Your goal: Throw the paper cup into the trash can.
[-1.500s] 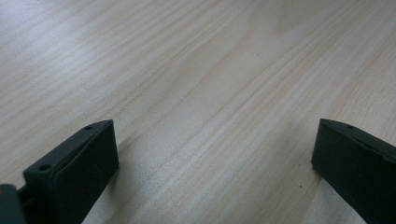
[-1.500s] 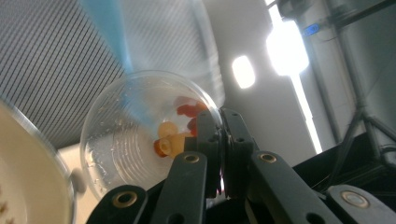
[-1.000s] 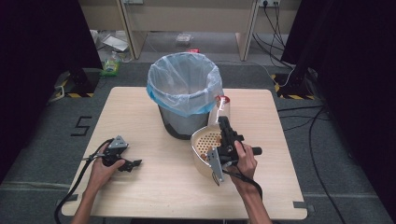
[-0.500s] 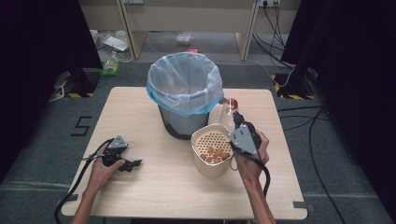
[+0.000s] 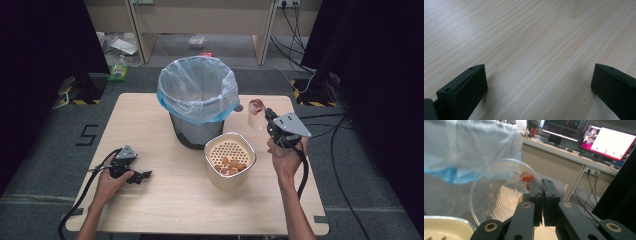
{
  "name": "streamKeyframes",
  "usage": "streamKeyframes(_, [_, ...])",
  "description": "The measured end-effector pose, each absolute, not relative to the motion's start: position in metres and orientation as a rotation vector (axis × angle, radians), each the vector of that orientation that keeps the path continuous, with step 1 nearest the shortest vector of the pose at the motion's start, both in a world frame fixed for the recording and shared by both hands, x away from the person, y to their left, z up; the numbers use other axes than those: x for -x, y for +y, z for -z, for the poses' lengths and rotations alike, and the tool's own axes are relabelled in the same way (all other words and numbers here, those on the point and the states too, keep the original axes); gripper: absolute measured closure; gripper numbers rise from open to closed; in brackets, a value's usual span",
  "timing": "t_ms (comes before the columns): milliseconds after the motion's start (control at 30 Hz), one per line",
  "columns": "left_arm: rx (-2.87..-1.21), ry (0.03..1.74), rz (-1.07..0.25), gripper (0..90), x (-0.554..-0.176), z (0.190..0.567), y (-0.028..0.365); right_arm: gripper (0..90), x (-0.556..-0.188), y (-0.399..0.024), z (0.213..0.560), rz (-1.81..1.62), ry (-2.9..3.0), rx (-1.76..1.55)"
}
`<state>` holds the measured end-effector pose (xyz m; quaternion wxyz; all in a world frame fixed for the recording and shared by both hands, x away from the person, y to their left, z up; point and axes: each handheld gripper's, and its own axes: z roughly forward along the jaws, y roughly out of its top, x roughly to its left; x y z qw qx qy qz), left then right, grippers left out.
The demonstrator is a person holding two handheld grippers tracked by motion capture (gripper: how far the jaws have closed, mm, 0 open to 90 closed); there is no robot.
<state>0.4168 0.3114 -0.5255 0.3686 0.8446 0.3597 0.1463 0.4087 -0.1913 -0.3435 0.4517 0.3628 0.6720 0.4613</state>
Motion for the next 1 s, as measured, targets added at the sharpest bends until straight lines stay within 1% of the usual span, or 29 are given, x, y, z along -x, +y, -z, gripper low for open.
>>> streamKeyframes(367, [-2.169, 0.924, -0.376, 0.0, -0.417, 0.525, 0.311, 87.7, -0.422, -0.190, 0.302, -1.185, 1.629, -0.888])
streamKeyframes(567, [-2.169, 0.923, -0.376, 0.0, -0.417, 0.526, 0.311, 87.8, -0.431, -0.181, 0.278, -1.205, 1.622, -0.865])
streamKeyframes(667, [-2.169, 0.923, -0.376, 0.0, -0.417, 0.526, 0.311, 87.8, -0.435, -0.171, 0.263, -1.214, 1.630, -0.844])
streamKeyframes(700, [-2.169, 0.923, -0.376, 0.0, -0.417, 0.526, 0.311, 87.8, -0.435, -0.171, 0.263, -1.214, 1.630, -0.844])
streamKeyframes(800, [-2.168, 0.923, -0.377, 0.0, -0.417, 0.526, 0.311, 87.8, -0.443, -0.152, 0.247, -1.231, 1.657, -0.810])
streamKeyframes(1000, [-2.169, 0.923, -0.376, 0.0, -0.417, 0.526, 0.311, 87.7, -0.458, -0.118, 0.238, -1.244, 1.728, -0.775])
